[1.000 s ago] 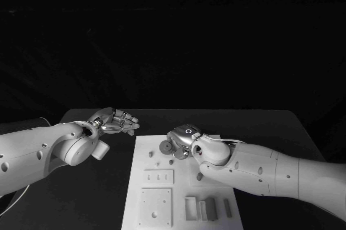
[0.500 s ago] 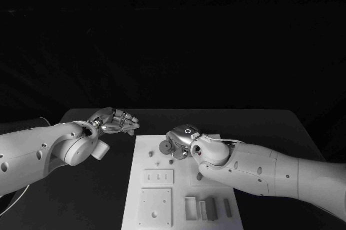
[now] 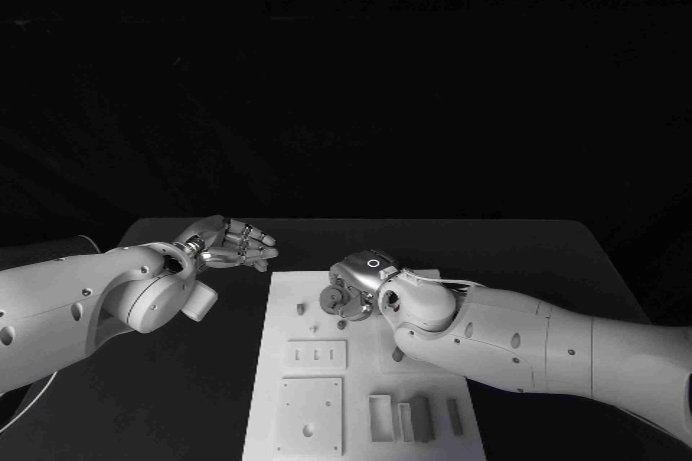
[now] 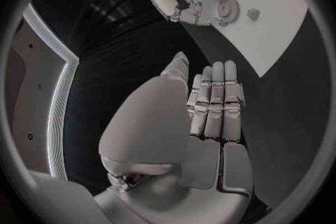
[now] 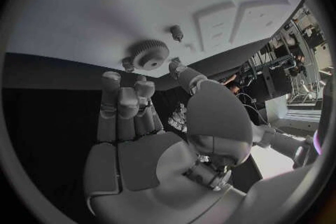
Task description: Assemble the parts on the task board
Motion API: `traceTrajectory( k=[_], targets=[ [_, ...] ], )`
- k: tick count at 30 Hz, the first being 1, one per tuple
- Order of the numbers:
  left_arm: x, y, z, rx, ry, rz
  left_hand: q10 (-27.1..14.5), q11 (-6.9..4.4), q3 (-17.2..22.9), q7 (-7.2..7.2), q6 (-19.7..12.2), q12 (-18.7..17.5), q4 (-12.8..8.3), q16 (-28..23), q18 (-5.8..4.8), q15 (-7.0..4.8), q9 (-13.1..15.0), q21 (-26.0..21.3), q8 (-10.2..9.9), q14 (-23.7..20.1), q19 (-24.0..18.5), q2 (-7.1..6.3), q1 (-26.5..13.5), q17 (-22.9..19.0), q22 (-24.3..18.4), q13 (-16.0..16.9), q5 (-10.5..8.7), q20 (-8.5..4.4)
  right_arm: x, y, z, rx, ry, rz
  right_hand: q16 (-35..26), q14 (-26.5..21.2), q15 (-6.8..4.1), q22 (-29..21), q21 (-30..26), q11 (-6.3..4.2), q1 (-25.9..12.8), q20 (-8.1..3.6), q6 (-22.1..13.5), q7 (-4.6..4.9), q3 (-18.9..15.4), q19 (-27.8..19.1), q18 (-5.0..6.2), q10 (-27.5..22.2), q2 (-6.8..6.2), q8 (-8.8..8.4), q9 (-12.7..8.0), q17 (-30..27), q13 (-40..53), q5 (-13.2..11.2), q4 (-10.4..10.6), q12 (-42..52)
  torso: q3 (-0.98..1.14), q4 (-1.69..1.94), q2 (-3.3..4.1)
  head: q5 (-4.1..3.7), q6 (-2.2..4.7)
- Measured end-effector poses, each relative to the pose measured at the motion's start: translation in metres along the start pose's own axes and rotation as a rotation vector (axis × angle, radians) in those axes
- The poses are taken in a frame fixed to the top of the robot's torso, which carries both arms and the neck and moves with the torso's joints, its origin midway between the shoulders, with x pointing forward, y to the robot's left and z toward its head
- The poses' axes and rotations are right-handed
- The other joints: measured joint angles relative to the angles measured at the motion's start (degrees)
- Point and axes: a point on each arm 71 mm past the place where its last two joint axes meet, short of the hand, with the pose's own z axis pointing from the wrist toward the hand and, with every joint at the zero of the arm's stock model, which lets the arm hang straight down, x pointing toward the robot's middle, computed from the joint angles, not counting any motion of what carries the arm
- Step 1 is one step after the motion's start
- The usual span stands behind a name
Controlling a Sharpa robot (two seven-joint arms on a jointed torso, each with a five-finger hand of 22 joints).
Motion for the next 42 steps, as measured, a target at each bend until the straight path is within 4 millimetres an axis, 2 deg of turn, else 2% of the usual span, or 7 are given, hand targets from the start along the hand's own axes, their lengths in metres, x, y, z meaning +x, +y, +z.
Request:
traceTrajectory(
  k=[9, 13, 20, 24, 29, 34, 42],
  targets=[
    [0.0001, 0.0000, -0.0005, 0.000, 0.000, 0.000, -0.20, 0.20, 0.00, 0.00, 0.00, 0.00, 0.00, 0.00, -0.02, 0.00, 0.00, 0.00, 0.00, 0.00, 0.00, 0.00, 0.00, 0.06, 0.01, 0.00, 0.00, 0.00, 0.0005, 0.0008, 0.0011, 0.002, 0.005, 0.005, 0.00, 0.00, 0.00, 0.00, 0.00, 0.00, 0.04, -0.17, 0.00, 0.00, 0.21, -0.27, 0.00, 0.00, 0.04, 0.18, 0.00, 0.02, 0.00, -0.21, 0.21, 0.00, 0.00, -0.01, 0.00, 0.01, 0.07],
    [0.0002, 0.0000, -0.0006, 0.000, 0.001, -0.001, -0.21, 0.20, 0.00, 0.00, 0.00, 0.00, 0.00, 0.00, -0.03, 0.00, -0.01, 0.00, 0.00, 0.00, 0.00, 0.00, 0.00, 0.05, 0.05, 0.00, 0.00, 0.00, 0.0010, -0.0002, 0.0014, 0.005, 0.009, 0.004, 0.00, 0.00, 0.00, 0.00, 0.00, 0.00, 1.09, -0.43, 0.00, 0.00, 0.39, -0.20, 0.00, 0.00, 1.08, 0.32, 0.01, 0.08, 0.00, -0.21, 0.02, 0.00, 0.01, 0.01, 0.00, 0.01, 0.10],
    [-0.0004, 0.0004, -0.0013, -0.001, -0.001, -0.001, -0.21, 0.20, 0.00, 0.00, 0.00, 0.00, 0.00, -0.23, -0.05, 0.00, -0.01, 0.00, 0.00, 0.00, 0.00, 0.00, 0.00, 0.05, 0.04, -0.01, 0.00, 0.00, 0.0023, -0.0030, 0.0018, 0.007, 0.021, -0.001, 0.00, 0.20, -0.18, 0.00, 0.00, 0.00, 6.08, -0.56, 0.00, 0.00, -0.32, -0.31, 0.00, 0.00, 4.84, 1.29, 0.36, 0.15, 0.01, -0.21, -6.09, 0.23, 0.03, -0.02, 0.00, 0.06, 0.15],
    [-0.0003, 0.0003, -0.0014, -0.001, 0.000, -0.001, -0.20, 0.20, 0.00, 0.00, 0.00, 0.00, 0.00, -0.23, -0.05, 0.00, -0.01, 0.00, 0.00, 0.00, 0.00, 0.00, 0.00, 0.10, 0.04, -0.01, 0.00, 0.00, 0.0033, -0.0034, 0.0038, 0.008, 0.028, -0.005, 0.00, 0.20, -0.19, 0.00, 0.00, 0.00, 6.66, -0.64, 0.00, 0.00, -0.65, -0.40, 0.00, 0.00, 5.27, 1.29, 0.36, 0.15, 0.01, -0.21, -7.97, 0.23, 0.04, -0.05, 0.01, 0.05, 0.15],
    [0.0001, 0.0001, -0.0012, 0.000, 0.001, -0.001, -0.20, 0.20, 0.00, 0.21, -0.20, 0.00, 0.00, -0.23, -0.06, 0.00, -0.01, 0.00, 0.00, 0.00, 0.00, 0.00, 0.00, 0.09, 0.04, -0.01, 0.00, 0.00, 0.0052, -0.0054, 0.0063, 0.013, 0.039, -0.011, 0.00, 0.20, -0.18, 0.00, 0.00, 0.00, 5.56, -0.43, 0.00, 0.00, -0.83, -0.63, -0.01, 0.00, 4.17, 1.34, 0.39, 0.15, -0.09, -0.21, -8.09, 0.23, 0.05, -0.04, 0.02, -0.05, 0.15],
    [-0.0002, 0.0003, -0.0012, -0.001, 0.000, -0.001, -0.20, 0.20, 0.00, 0.21, -0.20, 0.00, 0.00, -0.23, -0.07, 0.00, -0.01, 0.00, 0.00, 0.00, 0.00, 0.00, 0.00, 0.09, 0.03, -0.01, 0.00, 0.00, 0.0081, -0.0042, 0.0062, 0.010, 0.052, -0.008, 0.00, 0.20, -0.18, 0.00, 0.00, 0.00, 4.24, -0.43, 0.00, 0.00, -0.58, -0.63, 0.00, 0.00, 2.85, 1.33, 0.10, 0.15, -0.14, -0.21, -6.52, 0.23, 0.05, 0.02, 0.01, -0.05, 0.07],
    [-0.0005, 0.0004, -0.0012, -0.001, -0.001, -0.001, -0.20, 0.20, 0.00, 0.06, -0.35, 0.00, 0.00, -0.23, -0.09, 0.00, -0.02, 0.00, 0.00, 0.00, 0.00, 0.00, 0.00, 0.14, 0.03, -0.02, 0.00, 0.00, 0.0097, -0.0058, 0.0049, 0.012, 0.064, -0.004, 0.00, 0.19, -0.18, 0.00, 0.00, 0.00, 3.79, -0.42, 0.00, 0.00, -0.19, -0.64, 0.00, 0.00, 2.40, 1.33, 0.09, 0.14, -0.14, -0.21, -5.39, 0.22, 0.05, 0.02, -0.02, 0.07, -0.06]
  ],
)
